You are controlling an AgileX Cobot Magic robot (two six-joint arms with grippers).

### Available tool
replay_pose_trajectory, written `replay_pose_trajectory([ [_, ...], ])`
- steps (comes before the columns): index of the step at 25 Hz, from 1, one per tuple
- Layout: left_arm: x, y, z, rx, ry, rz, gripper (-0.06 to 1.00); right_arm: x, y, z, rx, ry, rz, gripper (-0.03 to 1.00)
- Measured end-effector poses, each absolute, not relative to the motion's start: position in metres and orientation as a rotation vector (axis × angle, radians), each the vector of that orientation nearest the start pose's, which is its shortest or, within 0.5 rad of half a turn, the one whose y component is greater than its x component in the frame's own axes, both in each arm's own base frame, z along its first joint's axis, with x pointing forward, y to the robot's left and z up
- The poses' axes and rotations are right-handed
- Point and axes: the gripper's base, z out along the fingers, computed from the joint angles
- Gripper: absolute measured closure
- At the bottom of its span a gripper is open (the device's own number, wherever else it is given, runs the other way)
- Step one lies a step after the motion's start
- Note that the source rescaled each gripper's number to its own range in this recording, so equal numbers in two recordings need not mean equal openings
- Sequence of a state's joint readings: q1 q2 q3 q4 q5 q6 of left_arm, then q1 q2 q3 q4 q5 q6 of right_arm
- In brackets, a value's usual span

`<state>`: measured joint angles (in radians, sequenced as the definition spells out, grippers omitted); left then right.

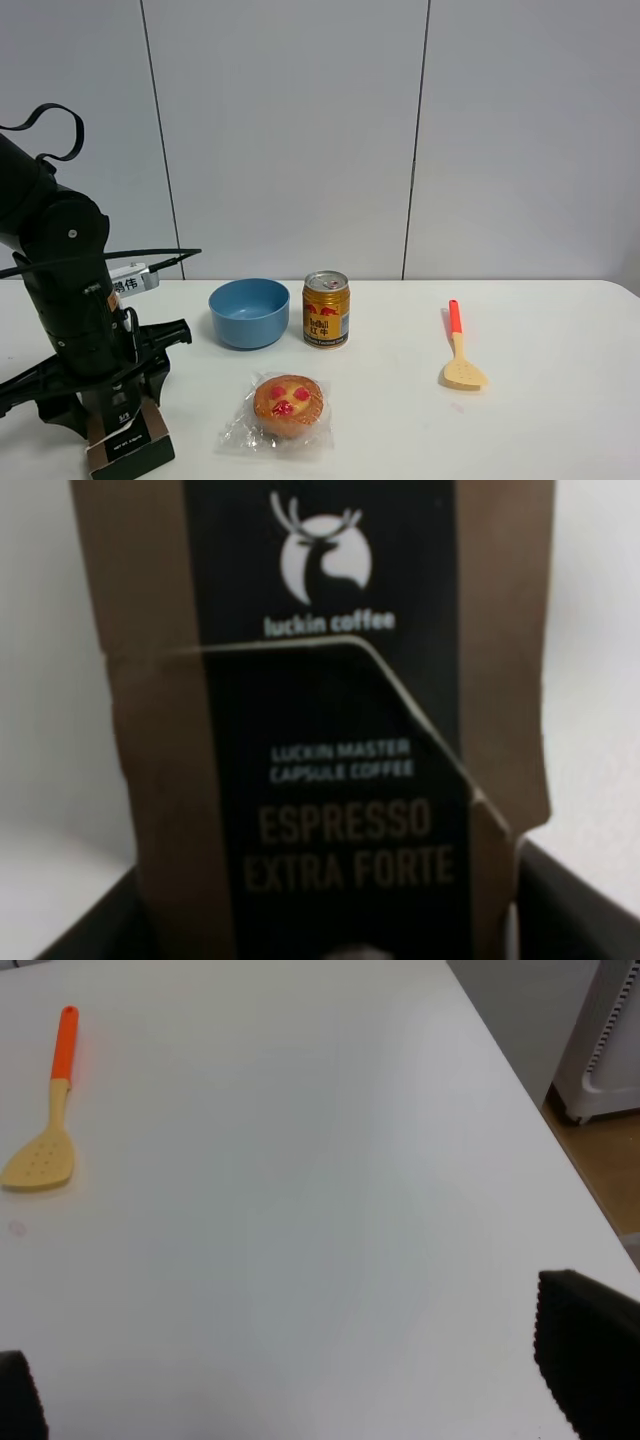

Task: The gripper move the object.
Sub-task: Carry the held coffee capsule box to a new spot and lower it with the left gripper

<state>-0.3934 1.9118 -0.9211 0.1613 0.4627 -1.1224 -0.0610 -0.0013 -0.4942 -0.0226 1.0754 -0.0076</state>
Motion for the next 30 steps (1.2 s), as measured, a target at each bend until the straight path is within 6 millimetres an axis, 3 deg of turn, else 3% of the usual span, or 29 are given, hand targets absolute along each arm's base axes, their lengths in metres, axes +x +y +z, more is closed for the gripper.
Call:
replay_pose_trajectory([
  [4,0.3,-0.117,0.106,-0.709,2.834,-0.098,0.93,-0.005,-0.002,0.274,0.056,2.063,-0.07,-0.03],
  [8,0.3,-0.117,0.126,-0.359,2.836,-0.087,0.93,-0.005,-0.002,0.274,0.056,2.063,-0.07,-0.03],
  [13,0.288,-0.129,0.187,0.093,2.676,-0.14,0.93,-0.005,-0.002,0.274,0.056,2.063,-0.07,-0.03],
  [15,0.276,-0.138,0.215,0.189,2.6,-0.195,0.93,-0.005,-0.002,0.274,0.056,2.063,-0.07,-0.03],
  [19,0.244,-0.161,0.254,0.243,2.571,-0.358,0.93,-0.005,-0.002,0.274,0.056,2.063,-0.07,-0.03],
  [22,0.231,-0.182,0.275,0.251,2.587,-0.47,0.93,-0.005,-0.002,0.274,0.056,2.063,-0.07,-0.03],
  [26,0.231,-0.216,0.298,0.18,2.592,-0.642,0.93,-0.005,-0.002,0.274,0.056,2.063,-0.07,-0.03],
  [30,0.246,-0.252,0.297,0.137,2.601,-0.764,0.93,-0.005,-0.002,0.274,0.056,2.063,-0.07,-0.03],
])
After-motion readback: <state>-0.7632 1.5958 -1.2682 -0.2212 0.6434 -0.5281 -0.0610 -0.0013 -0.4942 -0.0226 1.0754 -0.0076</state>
